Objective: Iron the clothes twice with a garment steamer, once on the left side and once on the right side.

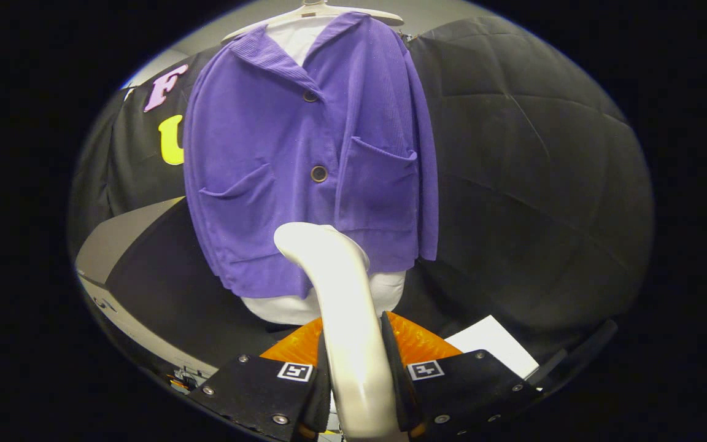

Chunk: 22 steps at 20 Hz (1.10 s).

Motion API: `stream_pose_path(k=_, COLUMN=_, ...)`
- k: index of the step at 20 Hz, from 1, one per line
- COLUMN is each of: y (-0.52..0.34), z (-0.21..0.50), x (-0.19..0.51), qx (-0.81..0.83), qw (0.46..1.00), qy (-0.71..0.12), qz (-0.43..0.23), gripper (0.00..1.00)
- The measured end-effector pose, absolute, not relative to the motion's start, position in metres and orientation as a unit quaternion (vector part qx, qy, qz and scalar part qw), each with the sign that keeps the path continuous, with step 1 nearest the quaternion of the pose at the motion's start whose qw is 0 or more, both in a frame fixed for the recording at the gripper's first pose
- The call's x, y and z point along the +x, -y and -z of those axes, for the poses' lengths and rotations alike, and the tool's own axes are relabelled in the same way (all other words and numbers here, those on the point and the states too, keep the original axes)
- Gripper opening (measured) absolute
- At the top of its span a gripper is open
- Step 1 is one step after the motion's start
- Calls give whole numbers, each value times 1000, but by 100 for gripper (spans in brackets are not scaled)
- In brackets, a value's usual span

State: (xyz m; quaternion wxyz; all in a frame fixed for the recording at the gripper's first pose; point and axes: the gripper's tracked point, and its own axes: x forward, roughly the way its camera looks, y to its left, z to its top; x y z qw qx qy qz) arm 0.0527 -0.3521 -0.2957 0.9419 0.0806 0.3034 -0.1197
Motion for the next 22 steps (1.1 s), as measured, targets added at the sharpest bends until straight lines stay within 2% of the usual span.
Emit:
stream_pose_path(k=13, y=233, z=234, x=3, qx=66, qw=961, qy=-269, qz=-9, gripper=42)
stream_pose_path(k=18, y=180, z=180, x=11, qx=47, qw=973, qy=-224, qz=-21, gripper=42)
stream_pose_path(k=22, y=137, z=133, x=23, qx=37, qw=982, qy=-184, qz=-4, gripper=42)
